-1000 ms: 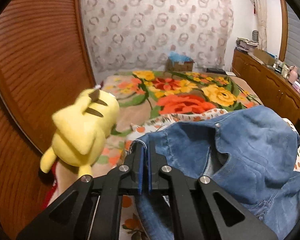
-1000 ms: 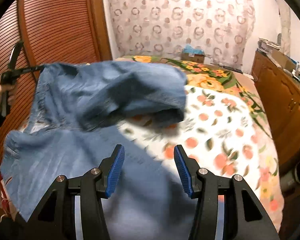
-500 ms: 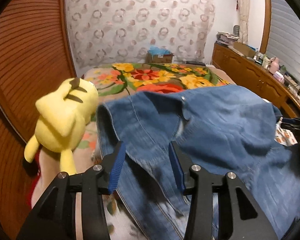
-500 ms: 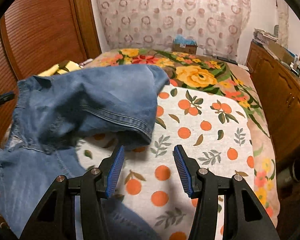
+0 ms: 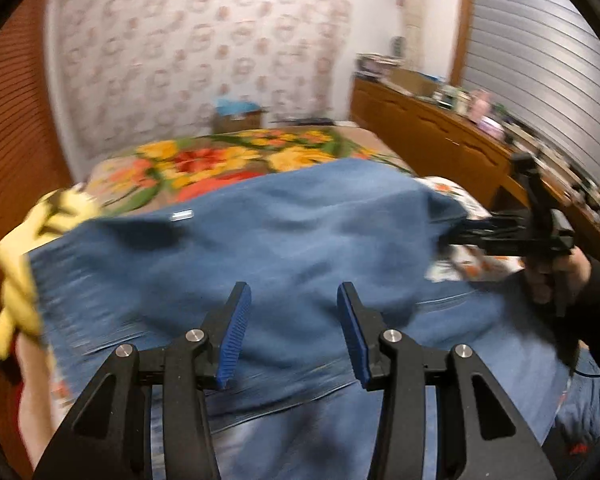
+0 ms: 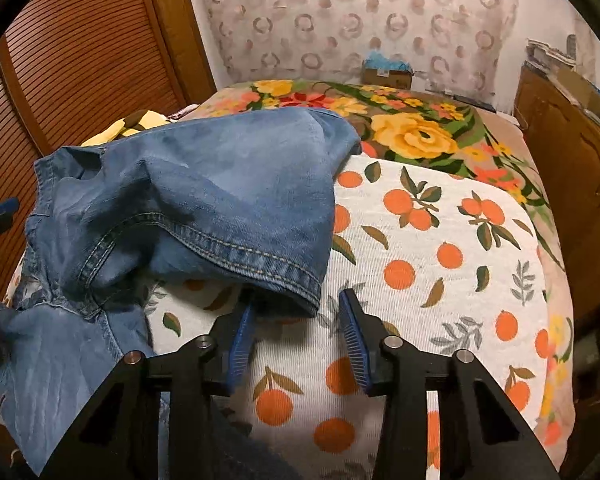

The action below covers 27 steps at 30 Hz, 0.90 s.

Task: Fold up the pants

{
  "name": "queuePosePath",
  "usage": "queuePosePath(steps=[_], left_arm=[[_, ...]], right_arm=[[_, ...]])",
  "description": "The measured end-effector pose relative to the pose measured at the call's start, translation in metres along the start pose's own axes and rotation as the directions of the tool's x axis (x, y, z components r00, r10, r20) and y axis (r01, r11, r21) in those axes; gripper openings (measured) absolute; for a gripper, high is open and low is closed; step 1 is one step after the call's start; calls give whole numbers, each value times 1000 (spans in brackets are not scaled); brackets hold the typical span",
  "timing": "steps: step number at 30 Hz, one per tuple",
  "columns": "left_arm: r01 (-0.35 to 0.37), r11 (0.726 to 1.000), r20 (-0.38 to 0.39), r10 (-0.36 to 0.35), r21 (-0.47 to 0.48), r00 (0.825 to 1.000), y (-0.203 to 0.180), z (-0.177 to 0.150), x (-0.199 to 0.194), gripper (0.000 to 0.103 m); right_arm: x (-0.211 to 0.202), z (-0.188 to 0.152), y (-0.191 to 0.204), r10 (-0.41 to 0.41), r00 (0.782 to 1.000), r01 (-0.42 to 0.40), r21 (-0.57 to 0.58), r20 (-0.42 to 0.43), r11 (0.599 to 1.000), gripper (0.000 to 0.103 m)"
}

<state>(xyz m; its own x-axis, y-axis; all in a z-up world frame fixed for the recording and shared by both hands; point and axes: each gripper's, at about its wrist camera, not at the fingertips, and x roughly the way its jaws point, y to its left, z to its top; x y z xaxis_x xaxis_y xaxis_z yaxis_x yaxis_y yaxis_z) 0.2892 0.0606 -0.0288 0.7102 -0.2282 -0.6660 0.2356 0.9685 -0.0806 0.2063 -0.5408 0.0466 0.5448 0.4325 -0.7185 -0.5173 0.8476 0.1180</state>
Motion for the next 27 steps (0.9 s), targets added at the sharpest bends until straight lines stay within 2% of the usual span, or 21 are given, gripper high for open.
queuePosePath(steps=[4,5,6,8,13,14,15,16,17,25,27], left_arm=[[92,995,-32,-91,37,995,-46,4,28,46],[106,993,-39,-105,43,994,-53,3,33,46],[123,991,-51,-120,53,991,-64,2,41,46],[139,987,-69,-133,77,989,-78,0,52,46],[64,991,-90,-54,116,995,-85,-4,69,45],[55,992,-95,-45,110,994,-84,-5,72,41],[53,993,-98,-43,101,994,-81,-4,74,30],[48,995,-99,-39,92,994,-77,-5,74,23],[43,995,-99,-34,85,994,-75,-5,73,8],[73,997,0,-73,38,997,-59,9,27,4],[72,997,18,-73,37,997,-56,13,16,4]], right_arm=[[0,-1,-5,17,1000,-17,23,11,1000,27],[-2,-2,-4,13,1000,-13,22,21,1000,15],[-5,-2,-3,5,999,-6,17,36,1000,11],[-11,-1,-2,-13,997,12,15,75,1000,8],[-37,0,-5,-34,986,31,20,160,999,7],[-40,-1,-7,-32,986,29,21,163,999,7],[-40,-3,-8,-34,986,31,19,161,999,7],[-39,-4,-8,-45,987,43,16,157,999,7],[-37,-7,-7,-61,986,60,12,156,998,7],[-17,-14,0,-71,993,70,16,90,997,7],[-14,-14,4,-57,996,57,6,75,998,13]])
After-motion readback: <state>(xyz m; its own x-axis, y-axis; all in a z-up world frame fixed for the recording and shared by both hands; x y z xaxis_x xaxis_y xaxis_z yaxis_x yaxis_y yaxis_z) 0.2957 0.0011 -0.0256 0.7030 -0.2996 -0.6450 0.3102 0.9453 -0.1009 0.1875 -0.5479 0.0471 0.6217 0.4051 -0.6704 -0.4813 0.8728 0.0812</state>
